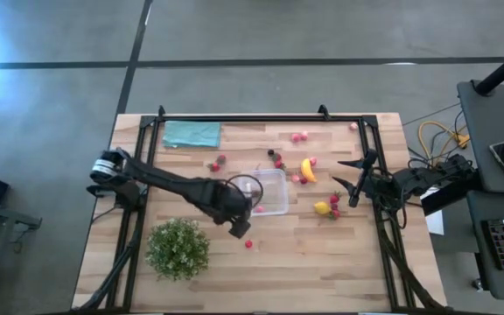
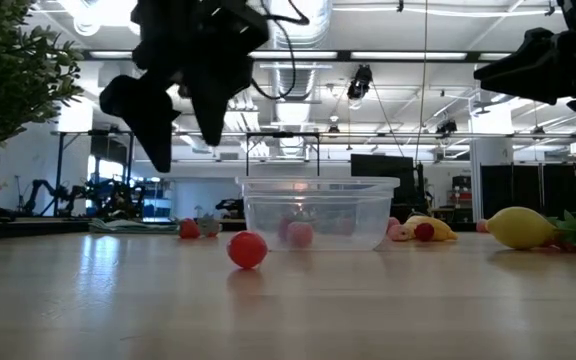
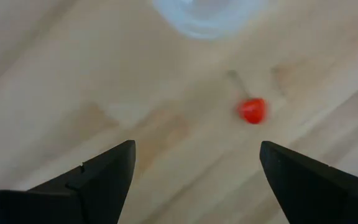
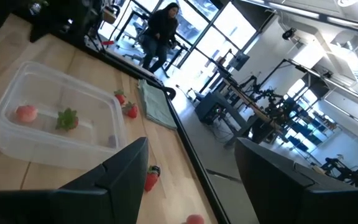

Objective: Pick and placing Produce into tupperware
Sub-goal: Put the cherry into the transparent container, then put the strawberry into the transparent container

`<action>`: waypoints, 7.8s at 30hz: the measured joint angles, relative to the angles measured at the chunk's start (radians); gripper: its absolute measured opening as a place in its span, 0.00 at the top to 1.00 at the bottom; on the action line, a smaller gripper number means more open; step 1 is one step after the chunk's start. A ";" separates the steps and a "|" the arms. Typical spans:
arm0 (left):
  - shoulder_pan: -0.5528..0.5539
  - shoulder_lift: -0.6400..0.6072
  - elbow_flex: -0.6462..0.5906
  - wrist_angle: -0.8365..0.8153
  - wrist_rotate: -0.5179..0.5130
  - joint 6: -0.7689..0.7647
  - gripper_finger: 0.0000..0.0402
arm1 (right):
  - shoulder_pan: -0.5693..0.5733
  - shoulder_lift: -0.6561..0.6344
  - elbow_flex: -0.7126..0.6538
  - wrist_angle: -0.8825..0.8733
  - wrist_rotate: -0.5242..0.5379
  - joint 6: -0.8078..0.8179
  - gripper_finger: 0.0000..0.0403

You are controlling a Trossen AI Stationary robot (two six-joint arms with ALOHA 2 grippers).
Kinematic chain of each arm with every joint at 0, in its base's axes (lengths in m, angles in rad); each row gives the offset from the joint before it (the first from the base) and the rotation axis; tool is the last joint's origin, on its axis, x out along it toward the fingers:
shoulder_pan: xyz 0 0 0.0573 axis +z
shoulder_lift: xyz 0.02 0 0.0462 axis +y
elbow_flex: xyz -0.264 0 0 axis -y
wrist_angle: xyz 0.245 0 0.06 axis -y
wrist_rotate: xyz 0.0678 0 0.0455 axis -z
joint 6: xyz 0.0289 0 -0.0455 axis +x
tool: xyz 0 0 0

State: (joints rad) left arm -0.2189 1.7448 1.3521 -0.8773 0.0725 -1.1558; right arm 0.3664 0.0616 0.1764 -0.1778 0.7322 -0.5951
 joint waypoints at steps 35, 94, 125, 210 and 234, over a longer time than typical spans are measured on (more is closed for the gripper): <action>-0.125 0.380 0.295 0.039 -0.112 -0.017 0.31 | 0.000 0.000 0.000 0.001 0.001 0.000 0.42; -0.127 0.225 0.305 0.084 -0.227 0.153 0.75 | 0.000 0.000 -0.001 0.001 0.001 0.000 0.42; 0.290 0.156 0.276 -0.490 -0.333 0.407 0.36 | 0.000 0.000 -0.001 0.001 0.000 0.000 0.42; 0.623 0.126 -0.128 -0.047 -0.184 1.162 0.70 | 0.000 0.000 -0.001 0.001 0.001 0.000 0.42; 0.437 -0.030 0.094 0.080 -0.001 1.106 0.67 | 0.000 0.000 -0.001 0.001 0.001 0.000 0.42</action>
State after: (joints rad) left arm 0.2183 1.7144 1.4460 -0.7969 0.0718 -0.0502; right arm 0.3663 0.0615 0.1757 -0.1764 0.7330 -0.5949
